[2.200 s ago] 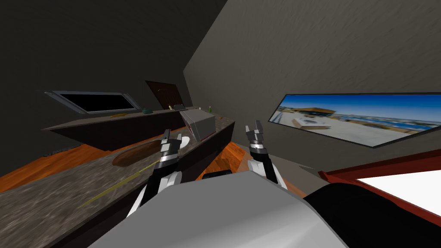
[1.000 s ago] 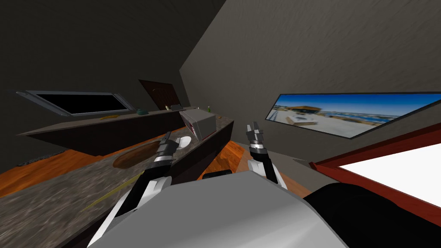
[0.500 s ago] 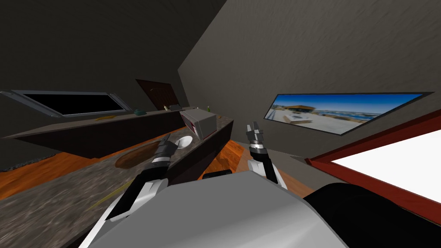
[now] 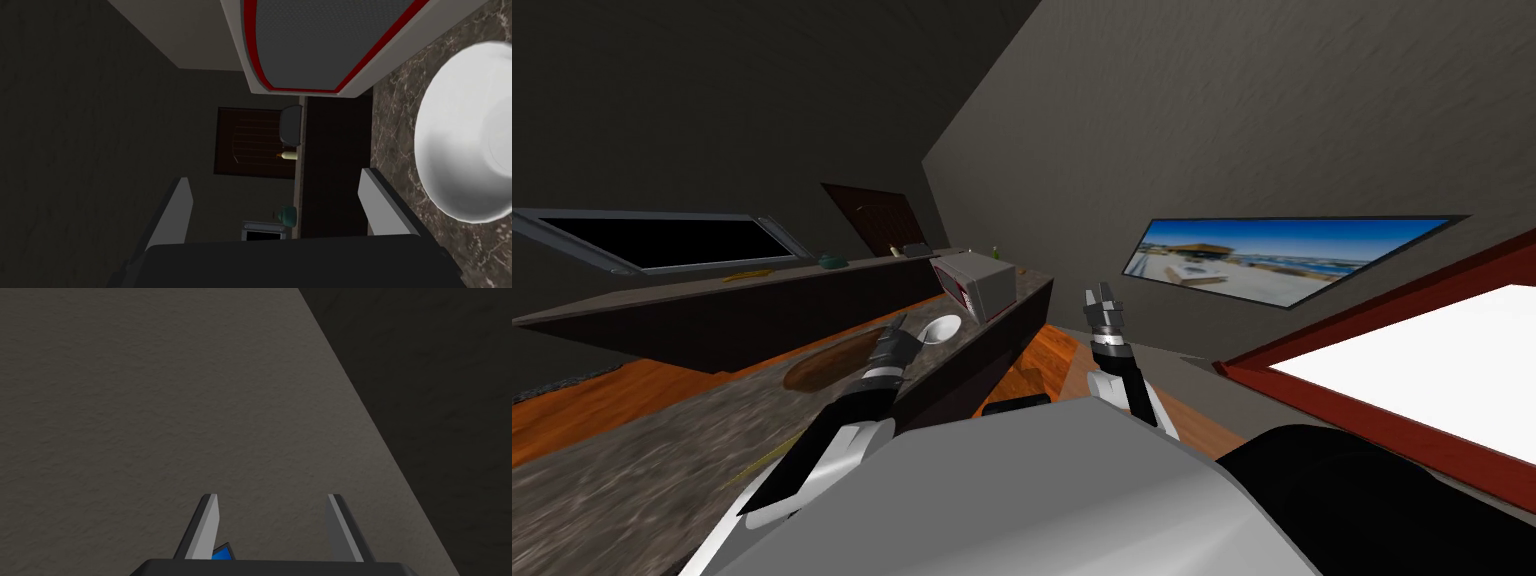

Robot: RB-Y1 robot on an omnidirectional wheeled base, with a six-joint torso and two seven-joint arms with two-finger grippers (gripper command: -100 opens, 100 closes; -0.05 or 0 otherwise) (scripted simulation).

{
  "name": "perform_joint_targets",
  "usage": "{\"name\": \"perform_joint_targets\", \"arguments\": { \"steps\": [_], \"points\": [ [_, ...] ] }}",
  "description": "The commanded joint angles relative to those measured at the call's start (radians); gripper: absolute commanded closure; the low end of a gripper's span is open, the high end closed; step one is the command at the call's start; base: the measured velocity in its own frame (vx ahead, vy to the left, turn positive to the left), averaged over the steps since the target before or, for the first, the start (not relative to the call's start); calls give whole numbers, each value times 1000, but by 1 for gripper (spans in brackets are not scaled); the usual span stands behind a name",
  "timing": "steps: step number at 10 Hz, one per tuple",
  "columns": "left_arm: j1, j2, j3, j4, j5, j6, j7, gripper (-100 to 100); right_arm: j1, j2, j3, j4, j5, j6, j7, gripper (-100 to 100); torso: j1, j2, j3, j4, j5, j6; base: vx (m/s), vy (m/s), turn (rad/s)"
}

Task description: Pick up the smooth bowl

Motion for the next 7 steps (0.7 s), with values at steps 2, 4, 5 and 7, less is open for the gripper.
{"name": "perform_joint_targets", "arguments": {
  "steps": [2, 4, 5, 7],
  "points": [
    [6, 8, 14, -9, 17, 61, 18, -100, 0, 0, 0, 0, 0, 0, 0, 0, 1, 0, 0, 0, 0, 0, -25, 46, -43],
    [13, 14, 26, -18, 31, 110, 34, -100, 0, 0, 0, 0, 0, 0, 0, 0, 0, 0, 0, 0, 0, 0, -21, 34, -30],
    [18, 21, 37, -25, 45, 146, 49, -100, 0, 0, 0, 0, 0, 0, 0, 0, 0, 0, 0, 0, 0, 0, -10, 31, -49],
    [23, 29, 49, -32, 60, 194, 64, -100, 0, 0, 0, 0, 0, 0, 0, 0, -1, -1, -1, 0, 0, 0, -5, 31, -35]
  ]
}}
